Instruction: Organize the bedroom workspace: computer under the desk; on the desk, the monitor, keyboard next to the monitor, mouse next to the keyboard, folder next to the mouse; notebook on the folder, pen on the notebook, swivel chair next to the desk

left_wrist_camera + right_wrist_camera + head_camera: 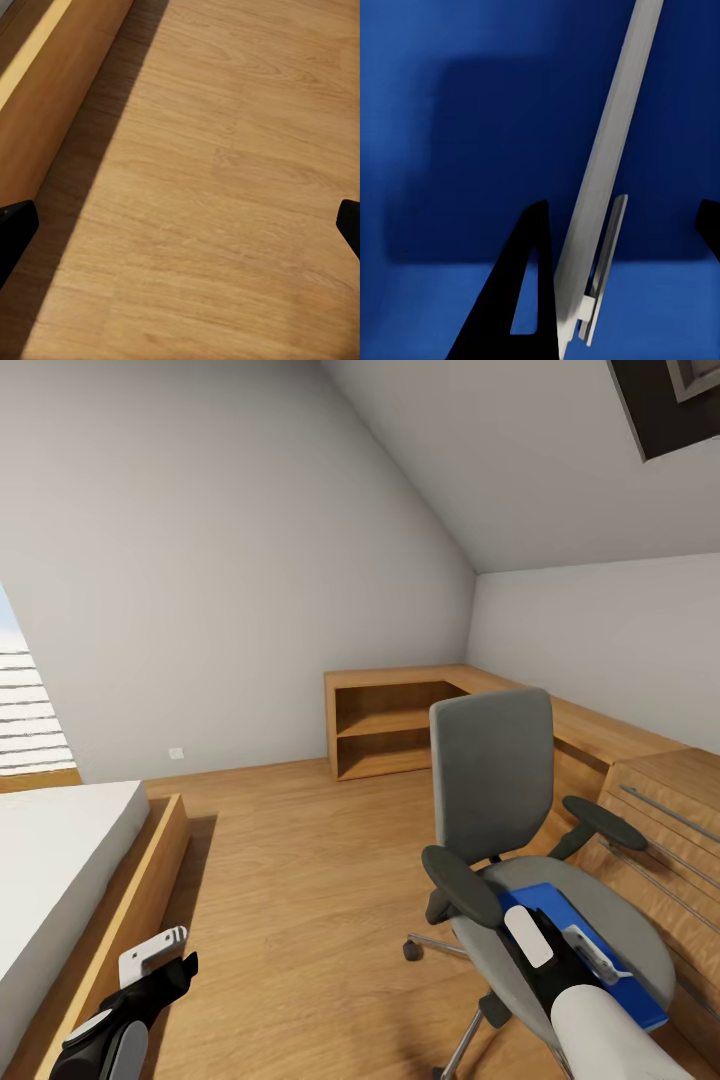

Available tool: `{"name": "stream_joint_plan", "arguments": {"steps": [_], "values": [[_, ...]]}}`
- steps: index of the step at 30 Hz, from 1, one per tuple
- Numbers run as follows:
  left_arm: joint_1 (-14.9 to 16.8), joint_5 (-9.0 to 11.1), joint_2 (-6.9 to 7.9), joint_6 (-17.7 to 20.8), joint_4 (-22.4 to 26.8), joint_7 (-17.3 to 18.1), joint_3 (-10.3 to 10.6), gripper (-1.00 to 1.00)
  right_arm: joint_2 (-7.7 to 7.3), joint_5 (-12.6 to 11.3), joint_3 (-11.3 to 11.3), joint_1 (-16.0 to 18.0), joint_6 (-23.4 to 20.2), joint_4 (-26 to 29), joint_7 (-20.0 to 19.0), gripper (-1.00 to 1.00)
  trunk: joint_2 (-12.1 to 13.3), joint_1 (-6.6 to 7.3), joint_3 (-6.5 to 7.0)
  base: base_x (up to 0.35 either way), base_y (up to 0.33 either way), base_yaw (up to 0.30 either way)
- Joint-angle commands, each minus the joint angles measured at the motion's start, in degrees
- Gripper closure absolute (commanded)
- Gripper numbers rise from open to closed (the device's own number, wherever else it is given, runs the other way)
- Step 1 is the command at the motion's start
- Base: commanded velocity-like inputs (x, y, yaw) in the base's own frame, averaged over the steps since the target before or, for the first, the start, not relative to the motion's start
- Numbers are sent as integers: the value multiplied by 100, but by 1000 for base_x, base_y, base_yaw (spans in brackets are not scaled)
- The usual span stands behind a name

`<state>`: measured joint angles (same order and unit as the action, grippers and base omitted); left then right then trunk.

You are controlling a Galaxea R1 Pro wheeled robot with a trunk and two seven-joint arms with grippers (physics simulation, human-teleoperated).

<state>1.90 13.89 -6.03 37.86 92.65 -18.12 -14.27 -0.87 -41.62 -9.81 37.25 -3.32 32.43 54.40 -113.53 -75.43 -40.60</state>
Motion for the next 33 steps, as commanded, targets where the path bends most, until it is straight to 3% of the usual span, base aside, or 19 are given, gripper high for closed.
{"name": "stream_joint_plan", "arguments": {"steps": [1, 33], "values": [[4, 61, -3, 19, 7, -43, -2, -100, -1, -30, -3, 1, -35, 9, 19, 100, -3, 1, -6, 0, 0, 0], [7, 61, -35, 19, 7, -43, 3, -100, 8, -37, -4, 1, -37, 9, 37, 100, -3, 1, -6, 0, 0, 0]]}}
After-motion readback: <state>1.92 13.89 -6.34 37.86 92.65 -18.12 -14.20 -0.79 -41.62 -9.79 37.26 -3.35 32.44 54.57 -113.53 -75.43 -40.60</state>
